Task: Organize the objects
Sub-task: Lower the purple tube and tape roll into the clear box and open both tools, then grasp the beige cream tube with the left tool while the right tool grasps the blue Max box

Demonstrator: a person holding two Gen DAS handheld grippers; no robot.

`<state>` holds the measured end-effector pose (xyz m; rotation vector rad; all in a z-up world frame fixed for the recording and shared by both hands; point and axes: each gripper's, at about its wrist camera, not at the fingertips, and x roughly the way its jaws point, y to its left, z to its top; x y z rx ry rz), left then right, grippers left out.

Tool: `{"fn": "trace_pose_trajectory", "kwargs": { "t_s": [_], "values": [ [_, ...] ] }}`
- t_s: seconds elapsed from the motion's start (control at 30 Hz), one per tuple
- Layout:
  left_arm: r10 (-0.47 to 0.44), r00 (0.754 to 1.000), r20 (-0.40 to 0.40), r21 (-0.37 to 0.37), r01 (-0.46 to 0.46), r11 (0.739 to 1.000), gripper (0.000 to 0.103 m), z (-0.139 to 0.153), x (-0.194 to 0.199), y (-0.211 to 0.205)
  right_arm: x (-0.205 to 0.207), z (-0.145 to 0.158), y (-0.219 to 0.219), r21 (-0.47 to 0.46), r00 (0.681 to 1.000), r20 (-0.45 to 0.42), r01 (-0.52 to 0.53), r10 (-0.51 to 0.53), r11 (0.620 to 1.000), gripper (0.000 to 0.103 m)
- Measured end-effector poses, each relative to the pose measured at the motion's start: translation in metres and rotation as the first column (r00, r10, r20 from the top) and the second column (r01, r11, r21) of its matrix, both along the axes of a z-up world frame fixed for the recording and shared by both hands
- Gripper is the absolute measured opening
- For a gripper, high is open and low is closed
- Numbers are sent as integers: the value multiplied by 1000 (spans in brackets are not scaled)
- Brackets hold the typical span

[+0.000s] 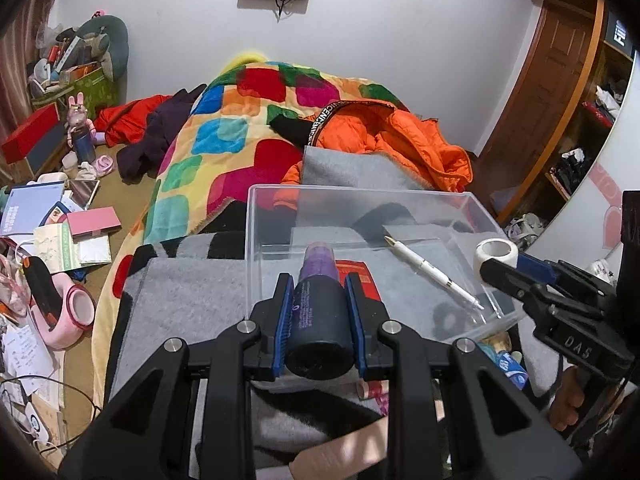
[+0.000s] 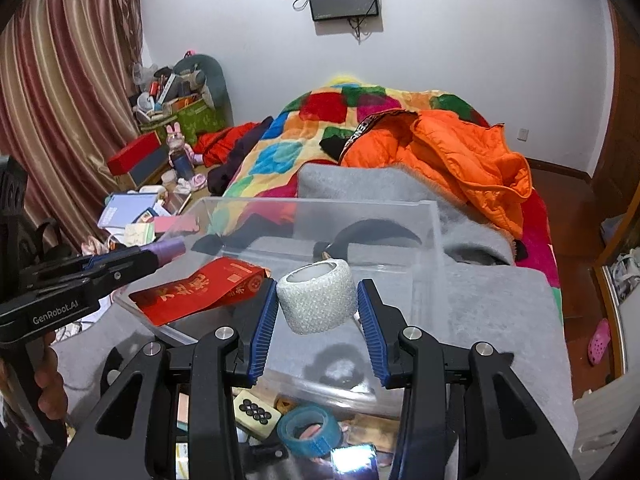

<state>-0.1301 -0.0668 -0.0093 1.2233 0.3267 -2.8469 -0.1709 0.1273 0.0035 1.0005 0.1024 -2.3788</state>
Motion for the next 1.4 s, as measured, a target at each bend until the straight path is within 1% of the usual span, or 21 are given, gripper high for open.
{"fn": "trace_pose_trajectory", "kwargs": {
  "t_s": [0.13,0.23,0.37,0.57,0.63,0.7,0.87,0.93,0.97,1.0,1.03,1.1,1.17,1.3,1.4],
  "values": [
    [-5,1000,23,-8,5,1000,25,-8,-10,3,-5,-8,-11,30,1000,17,-12,11,999,37],
    [-1,1000,31,-29,2,1000,25,-13,-14,6,-7,-14,-17,48,1000,26,-18,17,999,37],
    [-11,999,43,-25,12,1000,25,-18,-18,7,-9,-20,-20,57,999,40,-23,20,998,38],
    [-30,999,46,-17,30,999,26,-18,-16,8,-9,-25,-22,56,998,58,-32,28,998,38],
    [-36,998,47,-17,37,999,28,-17,-14,9,-8,-25,-23,60,998,56,-37,34,998,38],
    [-43,998,46,-13,43,999,36,-15,-11,10,-7,-24,-24,60,997,61,-44,40,997,39],
    [-61,998,23,-26,62,998,41,-5,3,15,-1,-20,-21,43,997,62,-54,52,998,46],
    [-68,998,11,-35,68,997,45,0,9,17,3,-16,-19,34,997,57,-58,56,998,46],
    [-70,998,6,-38,71,997,49,2,12,18,5,-14,-17,31,997,52,-59,57,998,47],
    [-73,997,1,-40,73,997,53,4,15,19,7,-11,-16,29,997,44,-59,58,998,48],
    [-75,997,-3,-41,75,996,54,6,18,19,11,-8,-13,29,998,32,-58,57,998,50],
    [-82,997,-11,-44,82,996,60,9,26,21,16,-2,-9,26,998,11,-54,54,998,58],
    [-88,996,-15,-48,87,995,63,11,35,20,25,4,-2,23,999,-16,-48,48,999,60],
    [-94,996,-7,-39,94,995,65,8,50,17,38,12,12,27,998,-55,-28,29,999,62],
    [-98,995,15,-40,98,994,67,0,61,15,48,13,28,31,998,-68,-3,6,999,63]
  ]
}}
